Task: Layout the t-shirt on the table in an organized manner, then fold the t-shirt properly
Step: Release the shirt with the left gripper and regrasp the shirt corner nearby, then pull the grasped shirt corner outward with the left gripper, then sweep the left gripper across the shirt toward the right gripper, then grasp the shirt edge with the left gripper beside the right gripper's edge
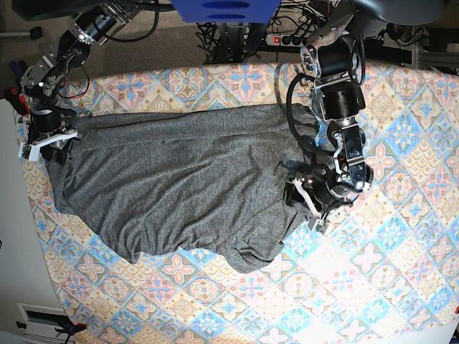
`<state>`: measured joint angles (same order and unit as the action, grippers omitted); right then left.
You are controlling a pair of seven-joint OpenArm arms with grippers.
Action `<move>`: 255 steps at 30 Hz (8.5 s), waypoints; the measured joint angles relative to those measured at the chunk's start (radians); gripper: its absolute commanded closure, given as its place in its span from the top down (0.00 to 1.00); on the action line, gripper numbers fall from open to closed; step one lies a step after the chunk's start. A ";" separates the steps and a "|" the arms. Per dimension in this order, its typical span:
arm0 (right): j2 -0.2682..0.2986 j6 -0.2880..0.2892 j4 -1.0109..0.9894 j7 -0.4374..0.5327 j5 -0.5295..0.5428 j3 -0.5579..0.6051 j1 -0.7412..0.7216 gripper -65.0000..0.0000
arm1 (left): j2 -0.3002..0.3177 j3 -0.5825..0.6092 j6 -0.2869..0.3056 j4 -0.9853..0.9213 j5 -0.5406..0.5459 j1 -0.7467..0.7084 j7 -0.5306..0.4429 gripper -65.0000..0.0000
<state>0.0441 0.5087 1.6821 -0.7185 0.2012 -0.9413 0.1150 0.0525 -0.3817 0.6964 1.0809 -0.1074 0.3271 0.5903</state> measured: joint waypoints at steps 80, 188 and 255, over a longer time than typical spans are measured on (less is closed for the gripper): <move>0.000 -0.001 -0.173 0.025 -0.203 0.195 0.024 0.32 | 0.243 -0.071 -0.036 0.105 0.004 0.227 0.162 0.00; -0.089 0.002 0.100 0.003 -0.210 0.119 0.043 0.37 | 0.593 0.613 -0.304 0.986 0.503 -0.698 -0.091 0.43; 0.093 0.031 -0.548 0.377 -0.051 -0.059 -0.074 0.52 | 0.590 0.596 -0.301 1.003 0.368 -0.800 -0.089 0.43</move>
<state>0.1368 0.5396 1.1343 -0.3412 0.1497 -1.0004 0.0410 0.6426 0.2146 0.3958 2.0834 0.2604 -0.4725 0.5014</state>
